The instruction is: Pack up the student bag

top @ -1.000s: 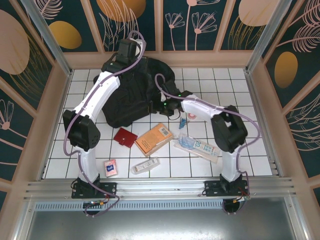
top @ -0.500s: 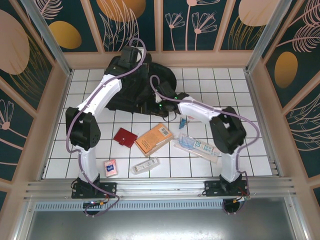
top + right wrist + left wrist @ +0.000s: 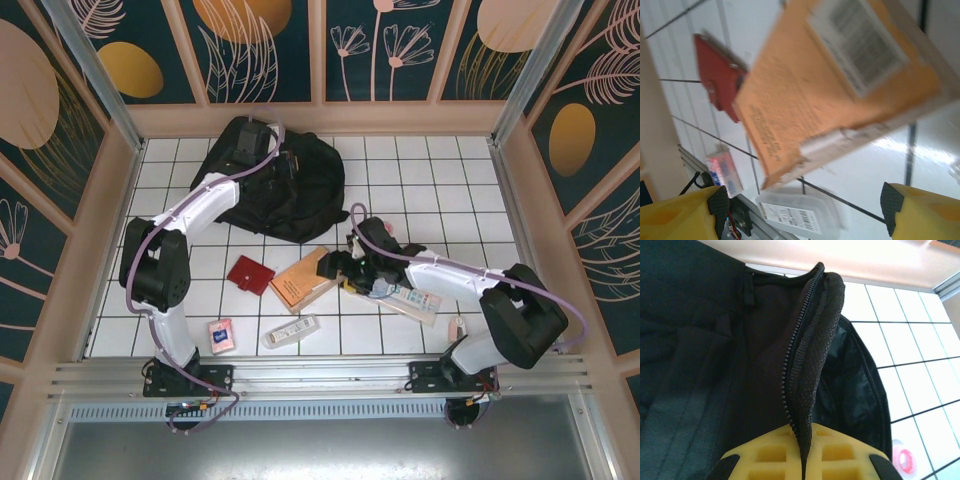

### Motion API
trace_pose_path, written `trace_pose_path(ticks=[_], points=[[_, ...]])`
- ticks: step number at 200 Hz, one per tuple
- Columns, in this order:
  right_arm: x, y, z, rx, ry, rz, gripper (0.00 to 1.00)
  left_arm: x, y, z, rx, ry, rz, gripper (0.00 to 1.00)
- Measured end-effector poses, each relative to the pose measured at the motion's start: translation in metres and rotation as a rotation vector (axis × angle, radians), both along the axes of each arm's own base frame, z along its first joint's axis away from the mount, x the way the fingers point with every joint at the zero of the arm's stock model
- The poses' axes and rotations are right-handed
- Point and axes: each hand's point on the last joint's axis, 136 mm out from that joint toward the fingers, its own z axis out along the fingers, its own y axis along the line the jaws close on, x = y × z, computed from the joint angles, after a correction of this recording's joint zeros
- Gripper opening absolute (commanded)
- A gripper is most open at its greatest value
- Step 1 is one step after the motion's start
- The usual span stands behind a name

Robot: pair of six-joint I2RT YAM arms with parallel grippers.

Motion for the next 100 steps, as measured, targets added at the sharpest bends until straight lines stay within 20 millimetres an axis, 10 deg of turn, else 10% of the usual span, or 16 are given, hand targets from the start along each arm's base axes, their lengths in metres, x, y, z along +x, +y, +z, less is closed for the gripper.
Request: trace_pose_path(ticks=[100], points=[[0.032, -0.007, -0.024, -0.039, -0.032, -0.182, 0.78, -0.008, -0.013, 0.006, -0.091, 0.017, -0.045, 0.0]])
